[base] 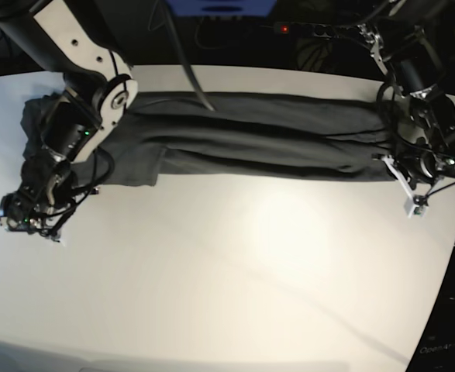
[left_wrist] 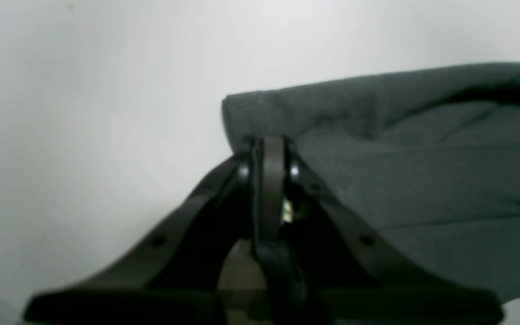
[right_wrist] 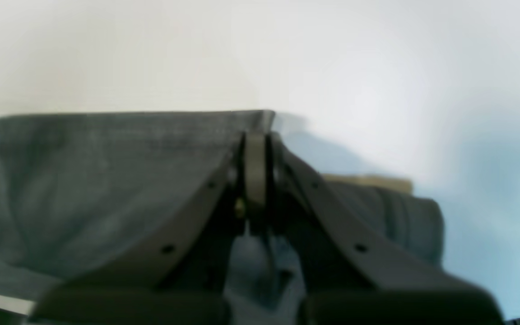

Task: Fold the T-shirt properly
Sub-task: 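Drag the strip end with the right gripper to align it with the rest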

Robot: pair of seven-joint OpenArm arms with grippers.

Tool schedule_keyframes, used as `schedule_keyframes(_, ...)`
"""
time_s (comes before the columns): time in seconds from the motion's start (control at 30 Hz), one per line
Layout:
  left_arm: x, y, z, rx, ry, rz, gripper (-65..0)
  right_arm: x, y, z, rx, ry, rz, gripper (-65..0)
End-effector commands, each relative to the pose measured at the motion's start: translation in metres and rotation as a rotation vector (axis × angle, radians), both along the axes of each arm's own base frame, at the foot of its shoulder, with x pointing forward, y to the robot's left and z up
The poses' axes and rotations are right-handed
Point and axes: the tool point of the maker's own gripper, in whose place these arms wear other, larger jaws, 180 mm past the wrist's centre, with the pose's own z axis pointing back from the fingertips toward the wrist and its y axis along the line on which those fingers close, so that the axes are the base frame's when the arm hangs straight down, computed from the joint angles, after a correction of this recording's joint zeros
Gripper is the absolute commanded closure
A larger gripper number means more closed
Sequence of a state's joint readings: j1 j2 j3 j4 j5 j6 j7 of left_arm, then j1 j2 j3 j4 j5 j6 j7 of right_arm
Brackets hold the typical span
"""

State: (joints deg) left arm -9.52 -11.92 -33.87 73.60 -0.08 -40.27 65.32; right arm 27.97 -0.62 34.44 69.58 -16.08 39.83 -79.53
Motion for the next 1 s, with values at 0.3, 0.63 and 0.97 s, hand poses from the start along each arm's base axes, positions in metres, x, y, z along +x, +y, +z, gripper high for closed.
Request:
schedule_keyframes(0.3,-0.008,0.007,-0.003,0.033,0.049,0.003,-2.2,-0.026,-0.026,0.024,-0.21,-0.033,0.058,-0.7)
schedule_keyframes(0.63,-0.004,-0.002,-0.004,0.035,0.054,-0.034,-2.2,-0.04,0.005,0.059,-0.385,-0.138,0.251,-0.7)
schedule_keyframes(0.97,-0.007,-0.002,-0.006,0.034,0.06,-0.033,-2.2,-0.075,0.009,0.049,-0.402,-0.088,0.286,-0.7)
